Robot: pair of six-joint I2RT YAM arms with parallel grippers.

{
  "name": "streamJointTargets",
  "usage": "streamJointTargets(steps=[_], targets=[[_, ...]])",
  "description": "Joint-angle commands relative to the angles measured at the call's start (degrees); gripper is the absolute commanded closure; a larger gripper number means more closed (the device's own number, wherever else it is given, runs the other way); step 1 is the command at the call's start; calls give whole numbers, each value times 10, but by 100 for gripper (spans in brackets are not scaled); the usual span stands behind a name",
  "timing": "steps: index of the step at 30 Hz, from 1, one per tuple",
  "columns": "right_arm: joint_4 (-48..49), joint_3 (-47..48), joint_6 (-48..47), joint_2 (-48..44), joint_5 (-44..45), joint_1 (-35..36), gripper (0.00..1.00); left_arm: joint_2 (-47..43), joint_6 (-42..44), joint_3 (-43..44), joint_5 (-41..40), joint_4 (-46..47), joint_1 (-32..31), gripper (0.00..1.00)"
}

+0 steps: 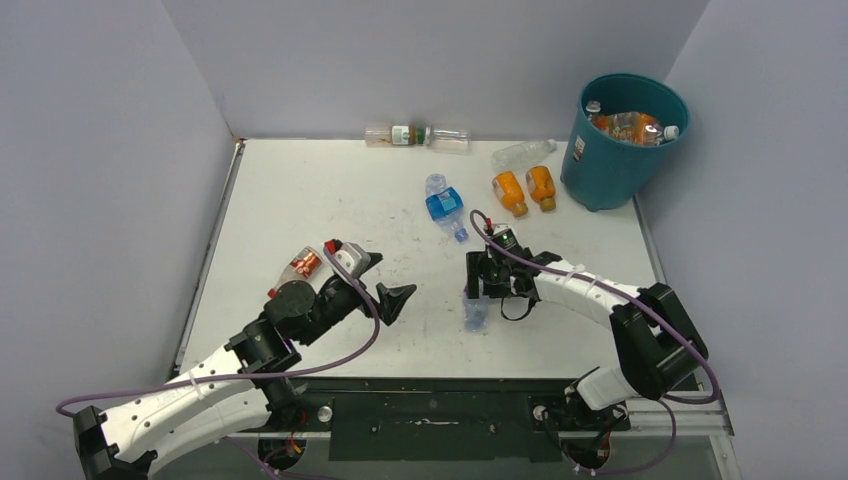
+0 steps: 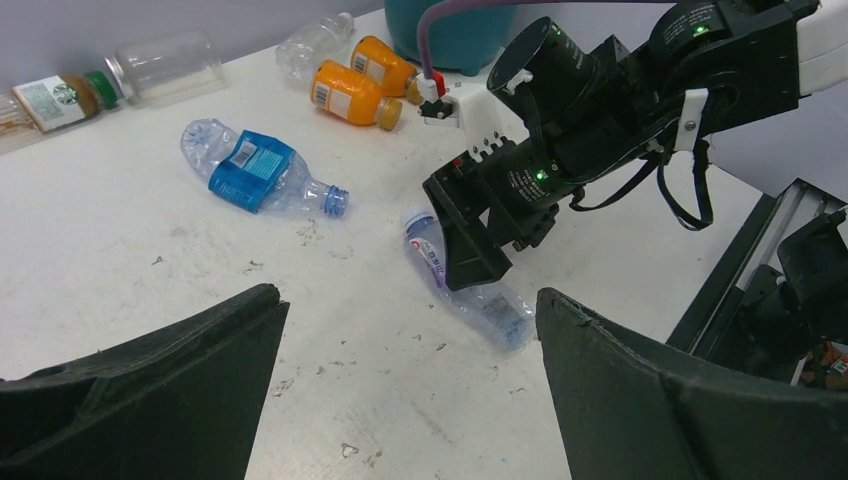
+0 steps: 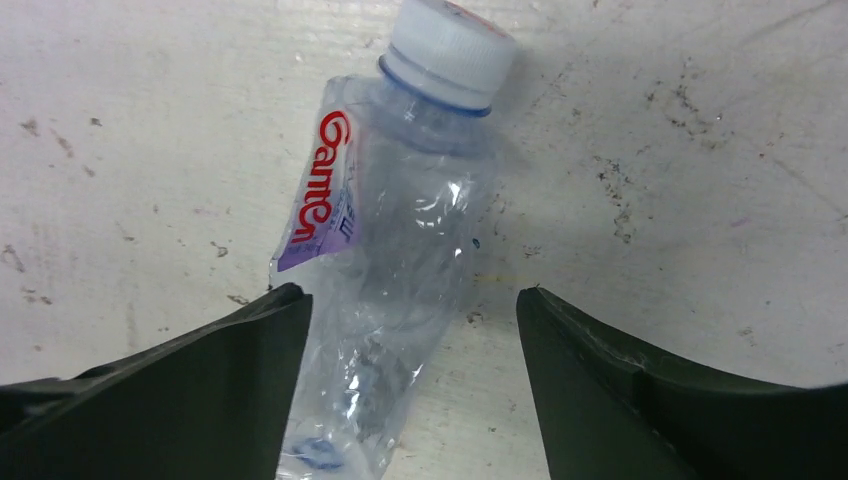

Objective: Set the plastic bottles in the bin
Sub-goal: Pick up the plastic bottle at the center of the board.

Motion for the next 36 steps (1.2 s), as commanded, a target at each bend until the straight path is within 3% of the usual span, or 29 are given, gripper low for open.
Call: streamJointTargets(steps=[1, 4, 9, 11, 16, 19, 21, 26, 30, 36], targets=[[-12, 8, -3, 12, 28, 17, 18, -2, 2, 28, 9, 8, -4, 4], [2, 1, 8, 19, 23, 26, 11, -1, 2, 28, 9, 8, -5, 4], [57, -29, 29, 45, 5, 26, 15, -1, 2, 28, 9, 8, -5, 4], [88, -45, 41, 51, -1, 26, 24, 0, 3, 28, 8, 7, -6, 4], [138, -79, 72, 28, 2, 27, 64, 1, 5, 27, 2, 6, -11, 4], [155, -96, 76, -16, 4, 26, 81, 3, 5, 27, 3, 7, -12, 4], [169, -107, 69, -66, 7, 27, 87, 5, 2, 27, 6, 8, -13, 4], [241, -139, 29, -237, -39, 43, 94, -6, -9, 19, 30, 26, -14, 4], [344, -168, 35, -350, -108, 68, 95, -20, -10, 15, 75, 43, -14, 4], [524, -205, 61, -406, -134, 136, 95, -14, -11, 39, 171, 21, -13, 4]])
